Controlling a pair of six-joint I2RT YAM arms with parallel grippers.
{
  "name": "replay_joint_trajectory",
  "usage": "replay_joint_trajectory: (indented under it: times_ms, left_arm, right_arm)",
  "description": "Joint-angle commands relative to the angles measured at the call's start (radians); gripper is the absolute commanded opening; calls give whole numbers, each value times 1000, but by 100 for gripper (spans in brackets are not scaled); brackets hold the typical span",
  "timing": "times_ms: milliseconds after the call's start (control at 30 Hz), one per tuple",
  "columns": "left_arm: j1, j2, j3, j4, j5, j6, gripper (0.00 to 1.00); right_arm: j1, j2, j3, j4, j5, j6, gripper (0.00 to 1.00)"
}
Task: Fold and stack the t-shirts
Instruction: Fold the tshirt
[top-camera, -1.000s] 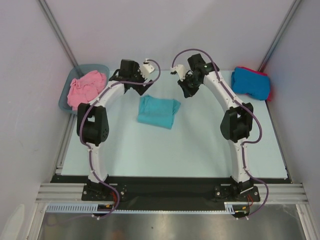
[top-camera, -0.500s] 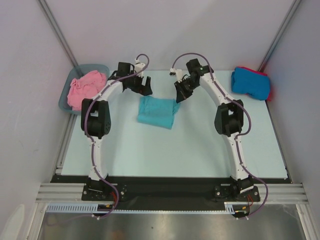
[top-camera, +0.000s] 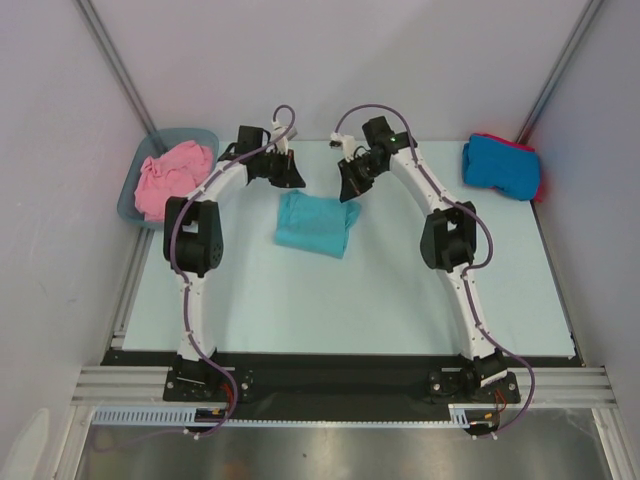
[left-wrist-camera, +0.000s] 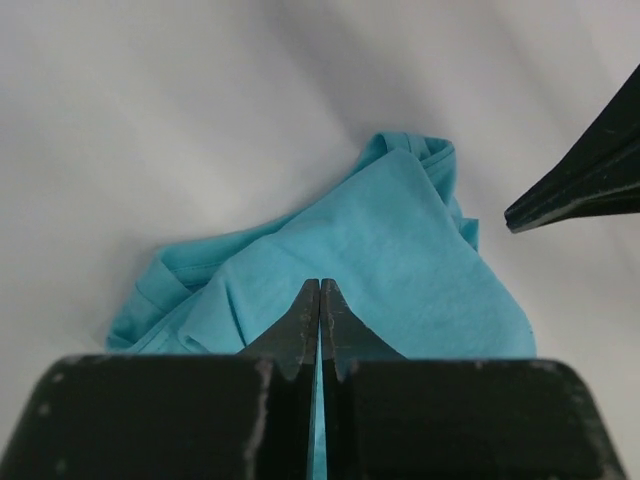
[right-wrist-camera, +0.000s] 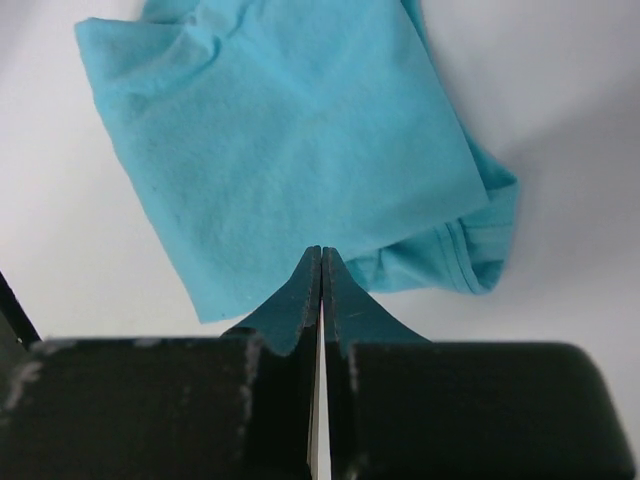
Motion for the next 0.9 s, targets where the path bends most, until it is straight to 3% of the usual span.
replay_joint_trajectory:
  times_ms: [0,333,467,633,733,867]
  left_arm:
    - [-4,-20,-9,23,30,-53,0]
    - [-4,42,-3,-58,43,10,0]
    - [-4,104,100,-177,36,42,0]
    - [-5,142,187,-302,-56,107,0]
    - [-5,209,322,-421,-130,148,0]
    - [-10,219,358,-464,-231,202,0]
  right_arm:
    - [13,27,52,31,-30,28,0]
    - [14,107,78,51,4,29,0]
    - [9,130,89,54,8,28,0]
    - [11,136,89,55,8,29,0]
    - [11,132,87,54,7,29,0]
    - [14,119,81,54,7,26,0]
